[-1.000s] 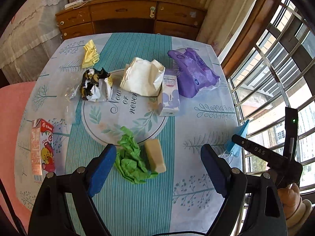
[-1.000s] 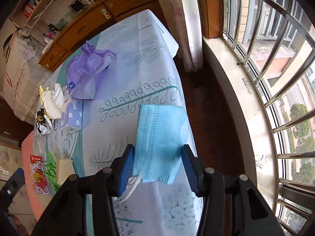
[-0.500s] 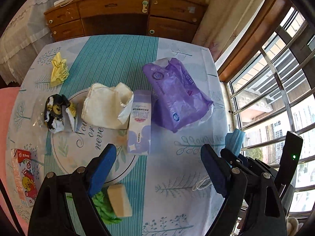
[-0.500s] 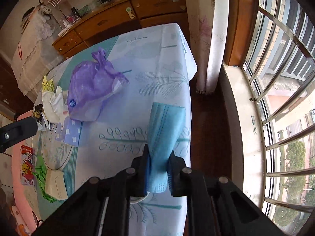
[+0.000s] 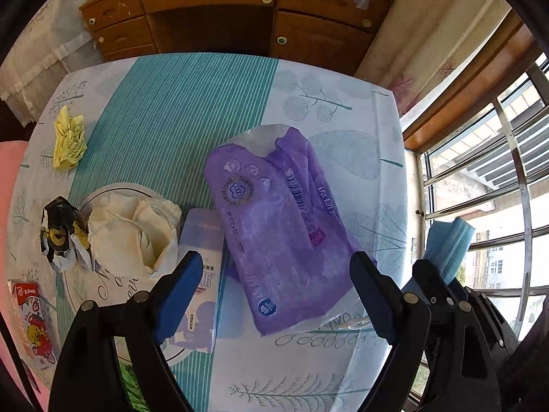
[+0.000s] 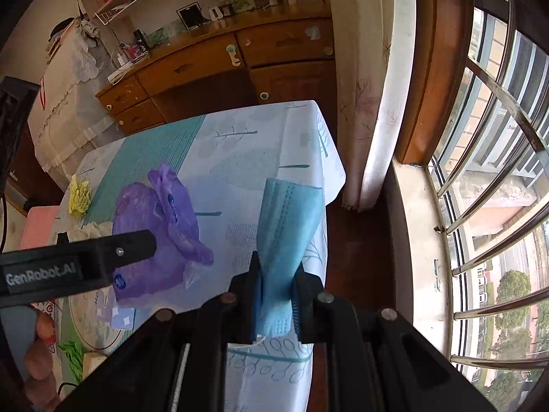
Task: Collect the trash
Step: 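Lift the blue mask with the right tool while the left grasps the purple bag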
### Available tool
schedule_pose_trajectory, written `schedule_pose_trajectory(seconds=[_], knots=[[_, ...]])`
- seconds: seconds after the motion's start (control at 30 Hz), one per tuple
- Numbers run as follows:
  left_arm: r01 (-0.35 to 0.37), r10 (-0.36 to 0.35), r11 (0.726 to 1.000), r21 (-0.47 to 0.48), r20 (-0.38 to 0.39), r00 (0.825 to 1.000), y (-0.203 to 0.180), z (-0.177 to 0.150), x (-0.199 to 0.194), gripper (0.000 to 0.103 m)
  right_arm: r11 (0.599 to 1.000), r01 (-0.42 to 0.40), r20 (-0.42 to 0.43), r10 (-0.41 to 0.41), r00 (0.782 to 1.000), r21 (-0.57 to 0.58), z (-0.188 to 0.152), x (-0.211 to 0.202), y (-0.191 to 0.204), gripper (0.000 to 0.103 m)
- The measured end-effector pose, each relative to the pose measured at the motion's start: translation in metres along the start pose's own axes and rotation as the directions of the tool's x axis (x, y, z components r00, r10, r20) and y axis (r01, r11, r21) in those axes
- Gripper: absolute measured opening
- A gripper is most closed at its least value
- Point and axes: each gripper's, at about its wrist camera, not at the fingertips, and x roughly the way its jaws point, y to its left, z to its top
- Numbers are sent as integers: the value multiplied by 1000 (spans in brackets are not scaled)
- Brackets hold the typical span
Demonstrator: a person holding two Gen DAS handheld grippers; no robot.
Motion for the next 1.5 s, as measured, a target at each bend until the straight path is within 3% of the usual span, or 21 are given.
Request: schedule_pose_trajectory(seconds=[0.17, 0.33, 0.43, 0.53, 0.6, 0.67, 0.73, 0.9, 1.13, 1.5], knots=[[-26, 24, 999, -25, -44, 999, -12, 9, 22, 86, 1000, -5, -14, 5, 1000, -6, 1, 8, -5, 14], [-59, 59, 998, 19, -52, 997, -31, 10, 38, 85, 1000, -12, -41, 12, 999, 9, -11, 11, -10, 14], [-69, 73, 995, 74, -64, 995, -43, 9, 49, 67, 1000, -12, -60, 12, 998, 8, -18, 11, -11, 14], [-52, 60, 995, 88, -92, 994, -50, 7, 59, 37, 1000, -10, -70, 10, 998, 2, -25, 8, -14, 14], [-33, 40, 996, 82, -89, 995, -51, 5, 59, 30, 1000, -9, -74, 9, 997, 1, -29, 6, -15, 14], [-2, 10, 995, 100, -75, 997, -54, 4, 54, 15, 1000, -8, -76, 8, 997, 4, -32, 3, -16, 14], [24, -15, 993, 118, -76, 997, -54, 2, 51, 10, 1000, -8, -77, 9, 997, 12, -36, -2, -17, 14], [82, -72, 988, 128, -81, 994, -47, -15, 32, 7, 1000, -10, -87, 11, 996, 19, -48, -15, -14, 14], [169, -159, 970, 173, -72, 985, -30, -57, -21, 7, 1000, -19, -103, 19, 994, 2, -69, -47, 4, 14], [270, -269, 925, 267, -42, 962, 32, -143, -127, 7, 996, -25, -129, 13, 992, -91, -124, -118, 83, 14]])
